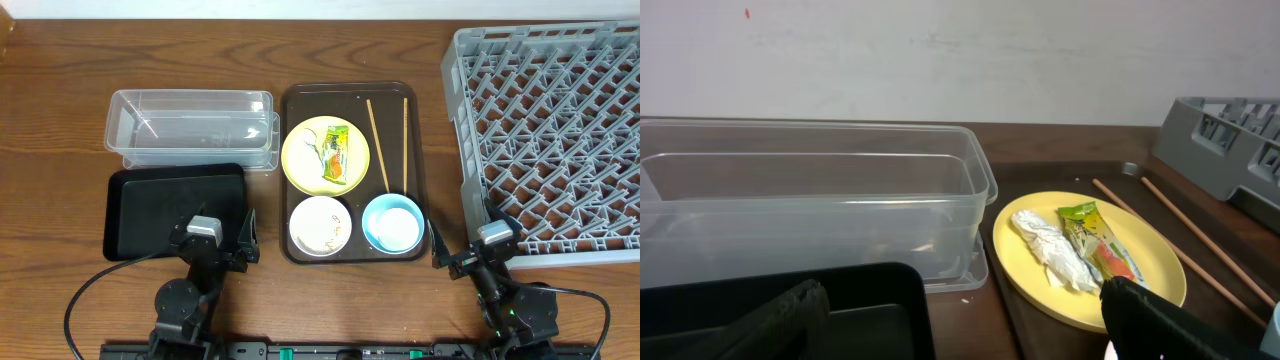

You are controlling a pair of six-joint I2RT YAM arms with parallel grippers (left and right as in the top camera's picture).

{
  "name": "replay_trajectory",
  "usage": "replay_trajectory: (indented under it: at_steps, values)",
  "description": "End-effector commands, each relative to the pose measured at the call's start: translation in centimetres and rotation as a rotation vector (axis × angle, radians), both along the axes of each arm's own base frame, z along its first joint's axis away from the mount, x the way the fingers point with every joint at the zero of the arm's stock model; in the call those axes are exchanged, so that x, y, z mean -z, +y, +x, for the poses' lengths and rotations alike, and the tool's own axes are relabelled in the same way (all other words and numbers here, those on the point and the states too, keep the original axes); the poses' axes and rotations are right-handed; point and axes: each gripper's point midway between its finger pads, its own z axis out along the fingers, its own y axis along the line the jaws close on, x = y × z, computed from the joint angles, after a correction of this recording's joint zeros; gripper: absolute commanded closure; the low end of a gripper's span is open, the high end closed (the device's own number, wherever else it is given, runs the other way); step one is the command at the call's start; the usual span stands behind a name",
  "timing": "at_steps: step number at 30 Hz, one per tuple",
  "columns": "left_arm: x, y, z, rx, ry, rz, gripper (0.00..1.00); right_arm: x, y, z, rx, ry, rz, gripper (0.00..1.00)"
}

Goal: Sort waste into correct bins and load items into the dishwasher rack

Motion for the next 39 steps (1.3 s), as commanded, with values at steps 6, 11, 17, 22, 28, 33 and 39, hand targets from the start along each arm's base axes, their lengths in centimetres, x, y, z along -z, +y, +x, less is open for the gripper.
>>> replay_trajectory:
  at_steps: [6, 11, 17, 22, 28, 33, 39]
  values:
    - [3.3, 0.1, 0.2, -0.004, 0.11, 0.03, 0.11, 0.1, -0.2, 0.1, 0.009, -0.003, -0.012, 0.01]
    - [4.4, 0.1, 0.2, -0.003, 0.158, 0.039, 0.11, 0.1, -0.2, 0.1, 0.009, -0.003, -0.012, 0.01]
    - [5.6, 0.1, 0.1, -0.003, 0.208, 0.048, 0.1, 0.1, -0.2, 0.1, 0.009, -0.003, -0.012, 0.01]
    - [5.7, 0.1, 0.1, -0.003, 0.213, 0.049, 0.11, 0.1, -0.2, 0.1, 0.009, -0.003, -0.012, 0.01]
    - [3.4, 0.1, 0.2, -0.006, 0.113, 0.03, 0.1, 0.1, -0.2, 0.1, 0.009, -0.003, -0.012, 0.01]
    - [1.4, 0.2, 0.1, -0.006, 0.025, 0.014, 0.1, 0.1, -0.2, 0.1, 0.009, -0.003, -0.012, 0.01]
    - [1.5, 0.2, 0.0, -0.006, 0.03, 0.015, 0.1, 0.1, -0.2, 0.1, 0.009, -0.003, -0.012, 0.01]
